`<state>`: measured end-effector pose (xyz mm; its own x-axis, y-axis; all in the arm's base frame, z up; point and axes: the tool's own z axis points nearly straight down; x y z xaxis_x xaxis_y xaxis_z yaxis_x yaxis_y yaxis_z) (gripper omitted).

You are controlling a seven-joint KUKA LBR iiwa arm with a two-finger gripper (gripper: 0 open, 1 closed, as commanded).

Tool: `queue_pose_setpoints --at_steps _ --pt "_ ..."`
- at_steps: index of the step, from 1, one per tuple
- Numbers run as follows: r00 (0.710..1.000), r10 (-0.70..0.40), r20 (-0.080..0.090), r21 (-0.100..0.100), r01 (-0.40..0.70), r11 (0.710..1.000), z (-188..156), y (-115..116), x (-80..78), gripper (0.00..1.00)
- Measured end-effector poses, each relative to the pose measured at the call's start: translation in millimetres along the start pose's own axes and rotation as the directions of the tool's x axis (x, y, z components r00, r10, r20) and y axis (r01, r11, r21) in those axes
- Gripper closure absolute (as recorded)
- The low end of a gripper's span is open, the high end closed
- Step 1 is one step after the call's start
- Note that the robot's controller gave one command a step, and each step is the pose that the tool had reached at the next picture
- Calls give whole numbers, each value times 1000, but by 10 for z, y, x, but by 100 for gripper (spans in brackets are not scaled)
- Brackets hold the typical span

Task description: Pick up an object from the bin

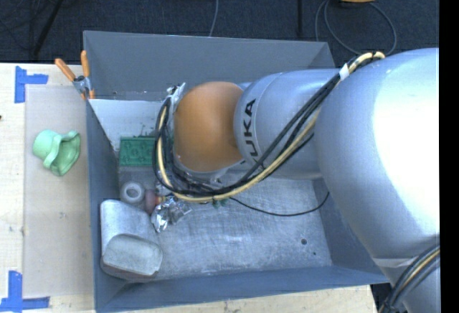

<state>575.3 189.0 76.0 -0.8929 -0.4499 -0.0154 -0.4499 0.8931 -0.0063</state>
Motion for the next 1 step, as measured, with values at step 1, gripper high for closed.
queue_pose_setpoints --at_steps 1 --pt "998 -60 -5 -5 60 998 -1311 59 -214 100"
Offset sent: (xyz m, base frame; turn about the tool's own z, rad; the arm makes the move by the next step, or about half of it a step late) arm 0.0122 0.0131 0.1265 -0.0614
